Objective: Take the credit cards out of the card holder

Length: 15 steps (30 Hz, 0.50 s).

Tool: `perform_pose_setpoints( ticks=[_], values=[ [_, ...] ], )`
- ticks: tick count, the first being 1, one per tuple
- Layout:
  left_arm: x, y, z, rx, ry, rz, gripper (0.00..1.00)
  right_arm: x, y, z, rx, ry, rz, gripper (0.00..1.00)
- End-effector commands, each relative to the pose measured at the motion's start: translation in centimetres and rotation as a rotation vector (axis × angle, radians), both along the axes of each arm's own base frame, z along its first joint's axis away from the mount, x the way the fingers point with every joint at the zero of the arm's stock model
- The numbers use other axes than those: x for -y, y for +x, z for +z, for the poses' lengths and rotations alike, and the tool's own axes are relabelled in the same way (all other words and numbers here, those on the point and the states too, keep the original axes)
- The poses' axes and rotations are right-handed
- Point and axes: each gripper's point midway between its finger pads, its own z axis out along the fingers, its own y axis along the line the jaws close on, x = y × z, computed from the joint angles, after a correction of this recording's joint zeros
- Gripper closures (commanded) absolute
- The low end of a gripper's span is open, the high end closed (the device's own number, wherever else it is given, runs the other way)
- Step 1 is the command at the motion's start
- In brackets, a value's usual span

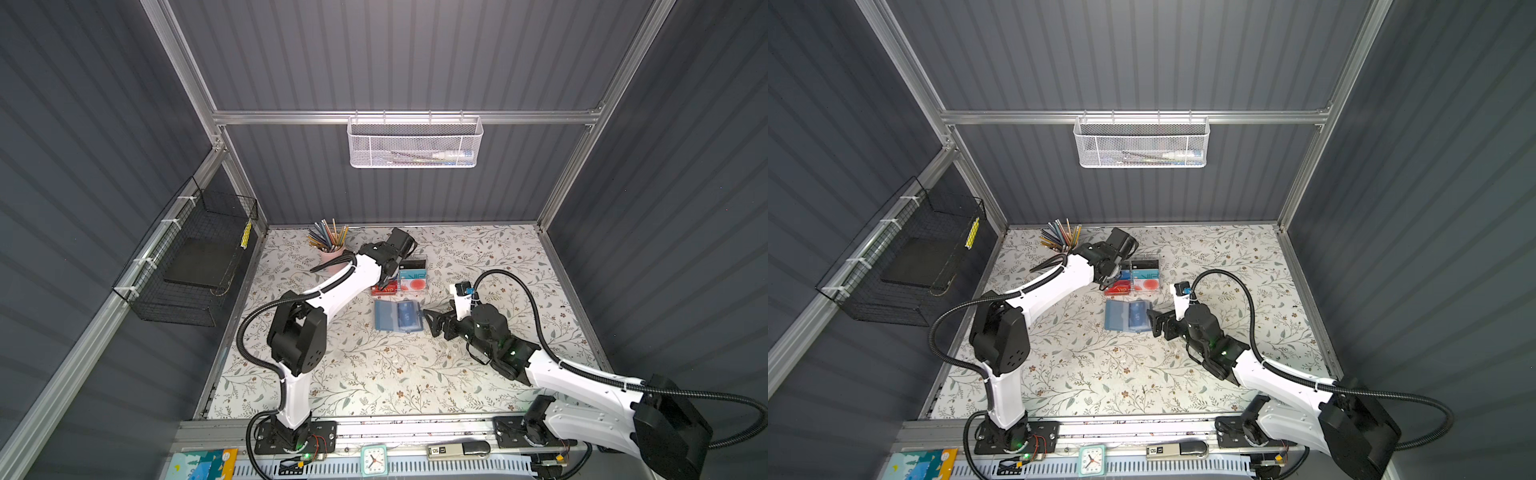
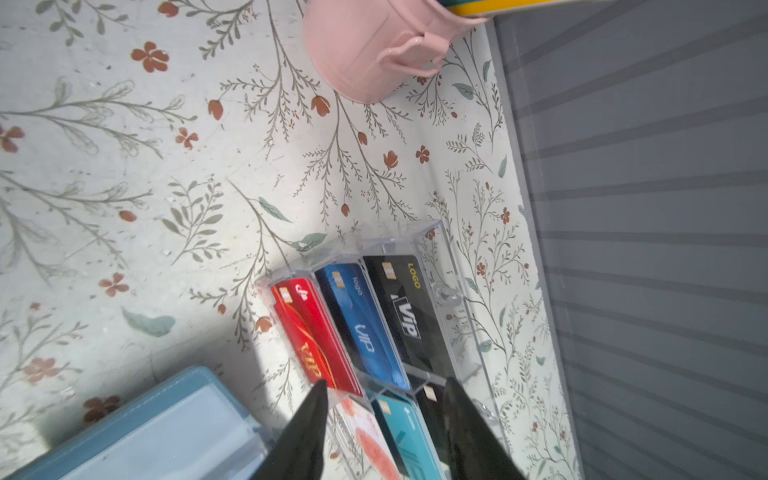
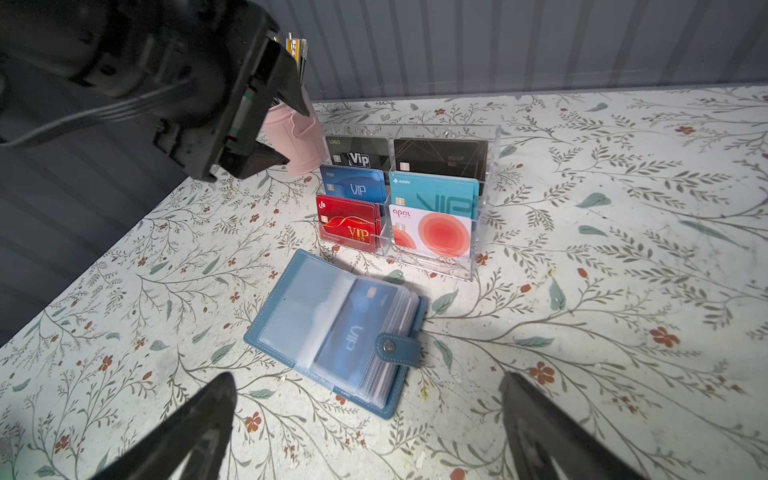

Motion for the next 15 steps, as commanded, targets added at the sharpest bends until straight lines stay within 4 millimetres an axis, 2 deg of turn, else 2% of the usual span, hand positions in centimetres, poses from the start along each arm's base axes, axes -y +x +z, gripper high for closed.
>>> perform_pose_setpoints(
  ticks=[1,5,11,15],
  values=[
    [-1.0,-1.2,1.0,0.025,0.117,-0.103,0.34,0.0,0.0,0.2,-0.019,0.017,-0.004,0.01],
    [-1.3,-2.8,2.2,0.060,0.189,-0.247,0.02,0.2,0.3,0.0,-0.041,0.008,-0.020,0.01],
    [-2.2,-5.2,2.2,0.069,0.308,-0.475,0.00,0.2,0.3,-0.4,-0.082,0.071,-0.022,0.01],
    [-3.0,-7.0,2.5,0.086,0.407,-0.639,0.00,-0.1,0.4,-2.1,-0.140,0.088,-0.019,0.01]
  ],
)
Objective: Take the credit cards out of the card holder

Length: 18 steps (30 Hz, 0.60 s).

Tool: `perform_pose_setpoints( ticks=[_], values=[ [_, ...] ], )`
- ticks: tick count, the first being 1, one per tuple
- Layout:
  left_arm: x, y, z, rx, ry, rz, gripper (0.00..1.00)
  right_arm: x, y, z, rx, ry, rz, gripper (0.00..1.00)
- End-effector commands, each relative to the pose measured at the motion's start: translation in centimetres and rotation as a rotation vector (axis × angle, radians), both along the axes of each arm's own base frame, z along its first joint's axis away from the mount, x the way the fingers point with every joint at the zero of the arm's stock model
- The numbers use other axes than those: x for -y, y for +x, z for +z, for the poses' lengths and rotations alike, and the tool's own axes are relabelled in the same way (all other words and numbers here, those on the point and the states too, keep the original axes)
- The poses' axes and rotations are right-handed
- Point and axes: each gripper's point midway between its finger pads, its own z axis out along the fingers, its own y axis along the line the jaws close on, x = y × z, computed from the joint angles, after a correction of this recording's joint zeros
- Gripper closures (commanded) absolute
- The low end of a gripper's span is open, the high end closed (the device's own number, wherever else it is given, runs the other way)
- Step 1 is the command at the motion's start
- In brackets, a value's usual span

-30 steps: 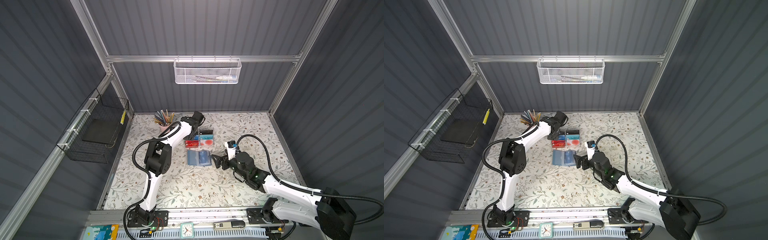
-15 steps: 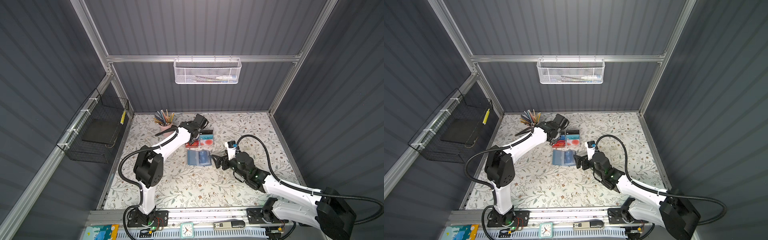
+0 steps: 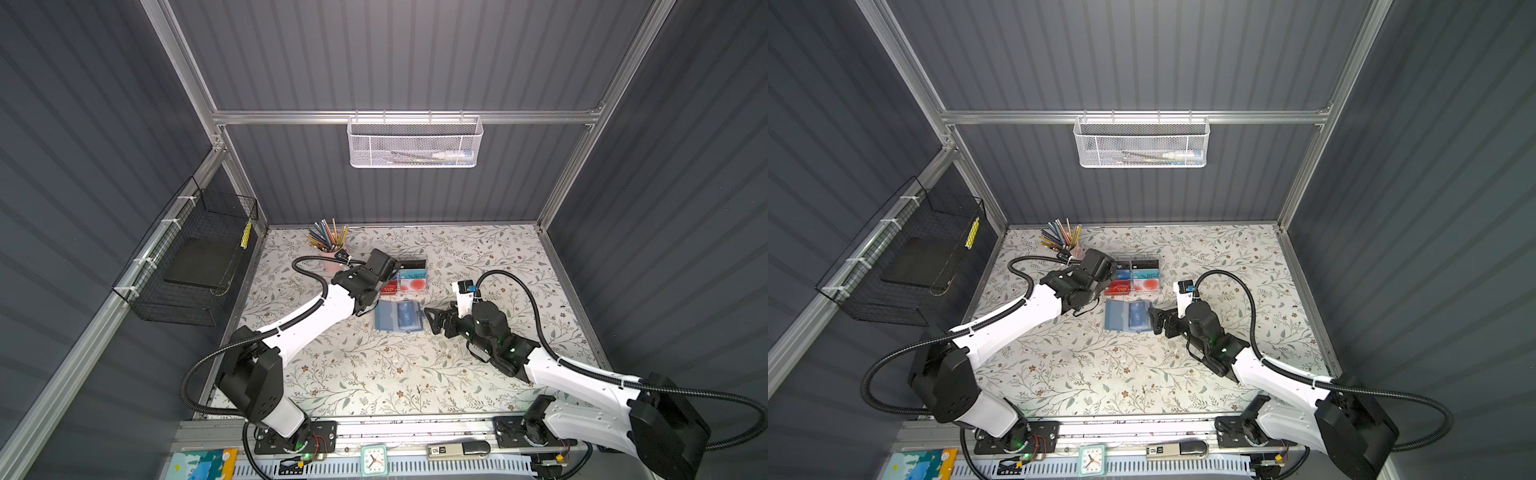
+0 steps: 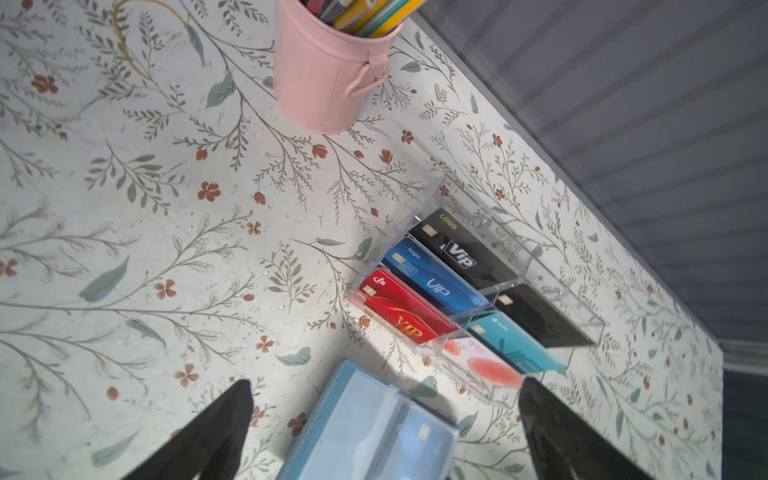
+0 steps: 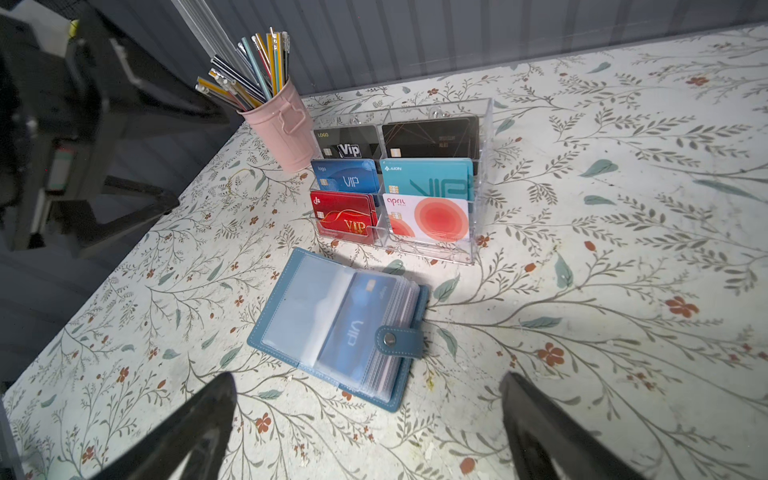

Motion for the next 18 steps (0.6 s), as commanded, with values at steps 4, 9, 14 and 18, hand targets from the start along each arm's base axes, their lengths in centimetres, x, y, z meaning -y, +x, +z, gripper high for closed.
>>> perform_pose_setpoints(
  ticks=[4,9,14,18],
  values=[
    [1.4,-3.1,0.0,0.085,0.054,-0.376,0.00,-0.5,0.2,-2.0,-0.082,0.019,-0.005,0.01],
    [2.5,-5.6,-0.4,0.138,-0.036,-0.525,0.00,0.0,0.5,-3.8,-0.107,-0.011,-0.035,0.01],
    [4.6,-7.3,-1.7,0.104,-0.123,-0.647,0.00,-0.7,0.4,-5.4,-0.150,0.014,-0.003,0.01],
    [6.1,-7.7,-3.0,0.118,-0.173,-0.720,0.00,-0.9,0.6,-6.7,-0.183,-0.008,-0.007,0.01]
  ],
)
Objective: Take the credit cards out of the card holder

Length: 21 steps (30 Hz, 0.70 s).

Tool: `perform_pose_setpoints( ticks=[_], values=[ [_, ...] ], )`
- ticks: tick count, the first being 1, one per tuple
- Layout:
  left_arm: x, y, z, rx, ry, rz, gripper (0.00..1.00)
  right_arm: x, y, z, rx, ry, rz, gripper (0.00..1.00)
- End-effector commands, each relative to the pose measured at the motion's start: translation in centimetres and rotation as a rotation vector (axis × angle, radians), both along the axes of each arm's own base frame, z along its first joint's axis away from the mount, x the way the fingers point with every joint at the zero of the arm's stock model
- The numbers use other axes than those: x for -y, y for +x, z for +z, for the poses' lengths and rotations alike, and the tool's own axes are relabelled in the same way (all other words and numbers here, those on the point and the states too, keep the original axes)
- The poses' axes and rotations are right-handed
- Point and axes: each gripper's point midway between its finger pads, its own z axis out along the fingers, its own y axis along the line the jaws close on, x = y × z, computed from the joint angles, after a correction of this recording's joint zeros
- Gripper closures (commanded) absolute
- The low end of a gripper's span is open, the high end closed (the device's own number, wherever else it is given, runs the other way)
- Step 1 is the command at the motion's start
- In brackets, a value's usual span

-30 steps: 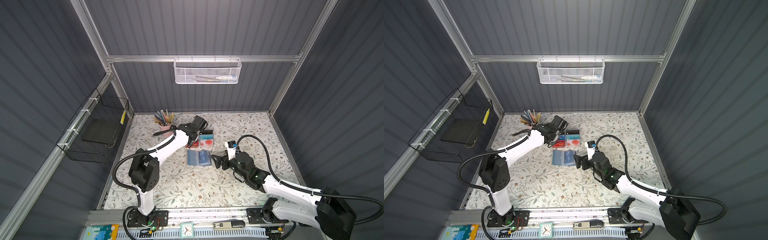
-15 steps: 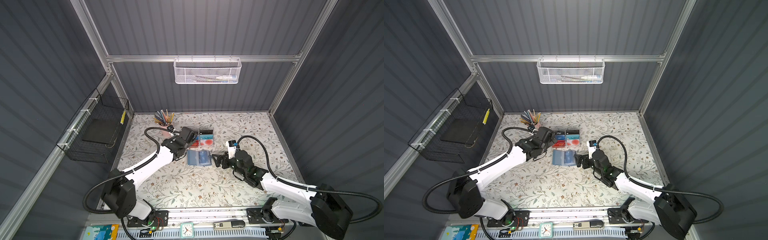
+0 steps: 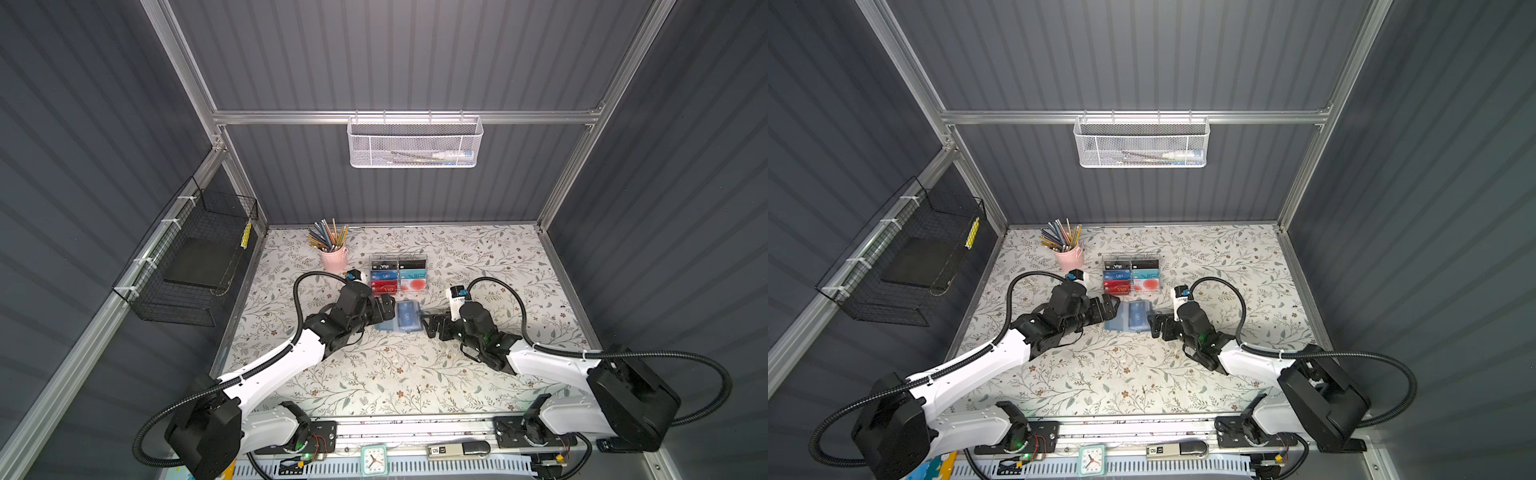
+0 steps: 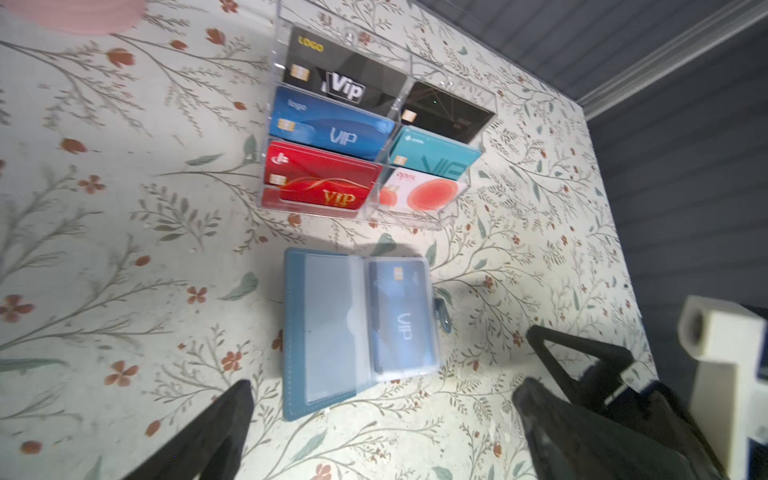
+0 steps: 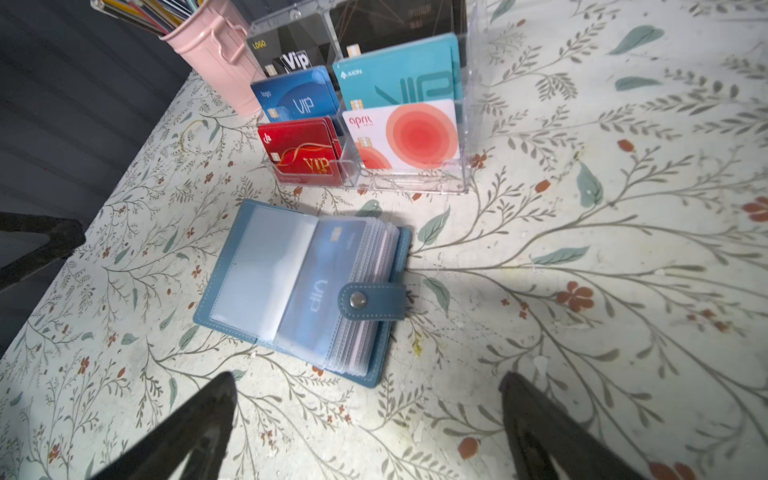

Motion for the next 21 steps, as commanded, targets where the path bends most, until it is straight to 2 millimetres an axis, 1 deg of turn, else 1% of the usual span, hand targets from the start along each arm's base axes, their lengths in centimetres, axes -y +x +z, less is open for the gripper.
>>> perform_pose_setpoints(
  ticks=[1,5,9,12,21],
  values=[
    [2.5,-0.8,-0.4,0.016,-0.060,-0.140,0.00,-0.3,0.2,-0.5,-0.013,0.013,-0.001,0.01],
    [3.8,-1.0,-1.3,0.002,-0.096,-0.193,0.00,0.3,0.8,-1.3,-0.016,-0.025,-0.031,0.01],
    [3.6,-1.1,-2.9,-0.006,-0.074,-0.194,0.00,0.4,1.2,-2.0,-0.022,-0.052,-0.042,0.01],
    [3.7,-1.0,-3.6,-0.010,-0.080,-0.189,0.00,0.8,1.6,-2.5,-0.025,-0.083,-0.064,0.01],
    [5.4,0.6,-3.7,-0.021,-0.131,-0.174,0.00,1.2,3.0,-3.4,-0.043,-0.130,-0.101,0.01]
  ],
)
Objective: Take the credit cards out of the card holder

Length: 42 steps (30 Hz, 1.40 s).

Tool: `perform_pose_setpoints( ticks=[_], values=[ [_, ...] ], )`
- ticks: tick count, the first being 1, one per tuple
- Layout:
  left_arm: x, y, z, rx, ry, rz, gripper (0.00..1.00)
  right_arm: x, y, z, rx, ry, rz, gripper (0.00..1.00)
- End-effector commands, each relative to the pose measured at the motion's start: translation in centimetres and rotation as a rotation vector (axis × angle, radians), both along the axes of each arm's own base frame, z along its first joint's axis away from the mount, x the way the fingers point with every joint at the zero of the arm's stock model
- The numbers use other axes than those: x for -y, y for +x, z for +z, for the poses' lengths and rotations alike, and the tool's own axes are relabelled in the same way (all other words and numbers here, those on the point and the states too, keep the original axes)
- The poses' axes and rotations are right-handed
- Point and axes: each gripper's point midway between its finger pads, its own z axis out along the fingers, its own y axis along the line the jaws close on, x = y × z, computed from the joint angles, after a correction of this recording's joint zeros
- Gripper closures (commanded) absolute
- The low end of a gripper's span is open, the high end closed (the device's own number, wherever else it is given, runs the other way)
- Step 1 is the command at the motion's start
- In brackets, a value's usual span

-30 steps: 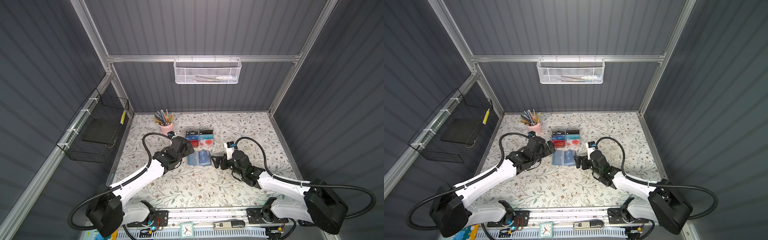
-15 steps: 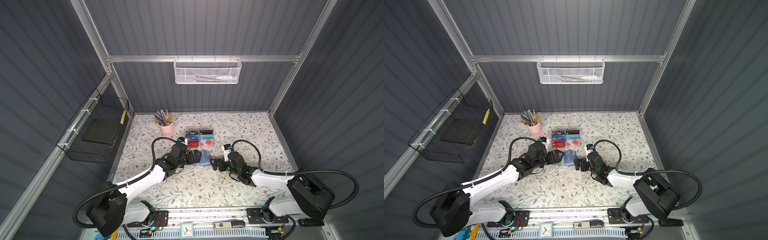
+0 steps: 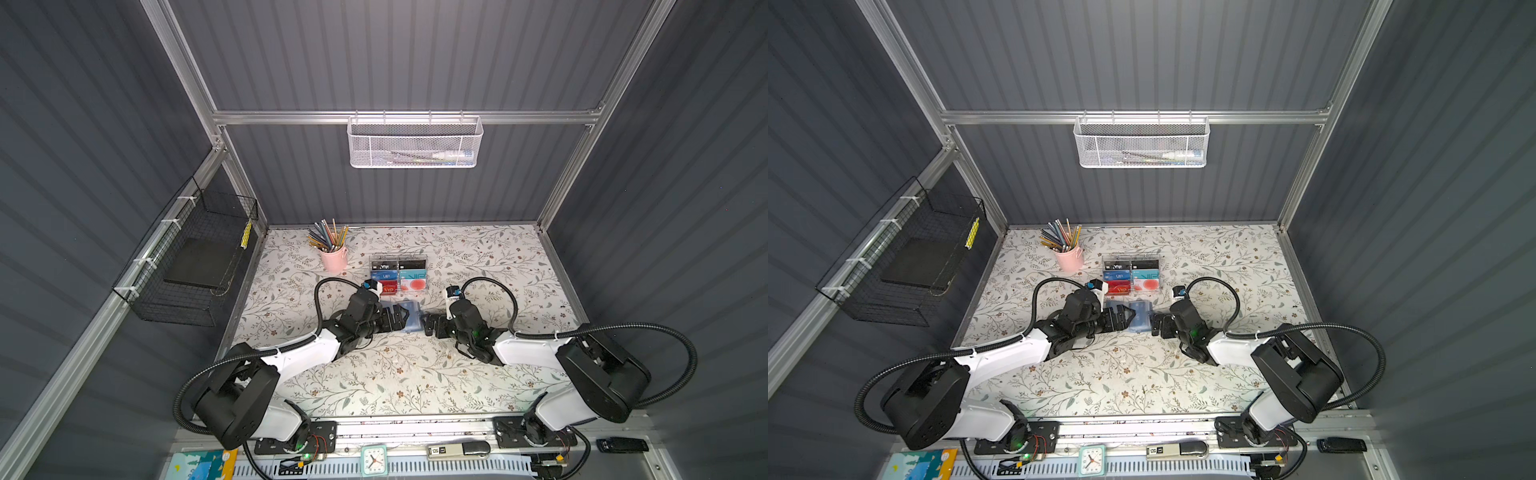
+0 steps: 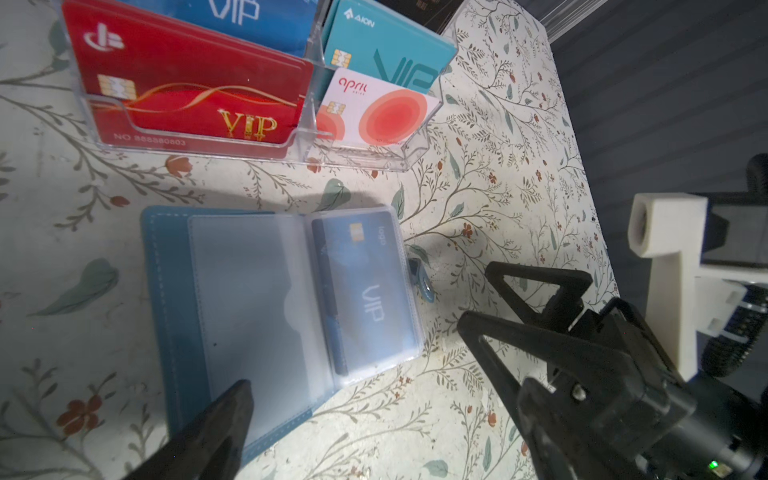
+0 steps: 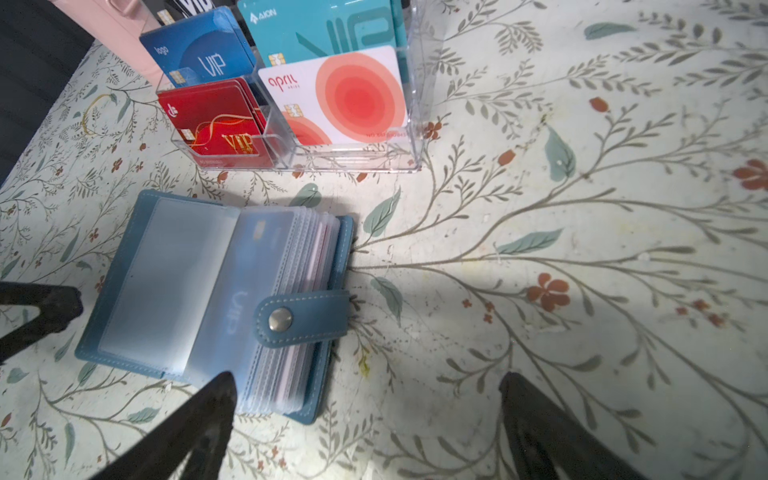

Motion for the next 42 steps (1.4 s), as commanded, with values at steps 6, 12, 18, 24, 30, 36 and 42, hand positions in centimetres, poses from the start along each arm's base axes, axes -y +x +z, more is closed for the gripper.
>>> perform_pose_setpoints(
  ticks=[6,12,18,24,30,36,42],
  values=[
    [2.2,1.5,0.1,-0.007,-0.073,0.003,0.00,0.0,1.1,-0.8,-0.016,-0.035,-0.013,0.01],
    [2.0,2.0,-1.9,-0.029,-0.046,0.030,0.00,-0.4,1.0,-1.3,-0.033,-0.025,0.003,0.01],
    [0.7,2.3,-4.0,-0.082,-0.076,0.078,0.00,-0.9,0.8,-1.5,-0.044,-0.005,0.015,0.01],
    [0.4,2.2,-4.9,-0.101,-0.095,0.088,0.00,-1.7,0.0,-0.7,-0.024,0.024,0.050,0.01],
    [0.4,2.1,-5.3,-0.111,-0.113,0.097,0.00,-2.4,-0.7,0.0,-0.011,0.024,0.078,0.01],
    [0.3,2.0,-5.8,-0.122,-0.117,0.103,0.00,-2.5,-0.5,-0.6,-0.024,-0.006,0.071,0.01],
    [-0.1,1.9,-5.8,-0.126,-0.125,0.114,0.00,-2.4,0.0,-1.8,-0.046,-0.026,0.048,0.01]
  ],
)
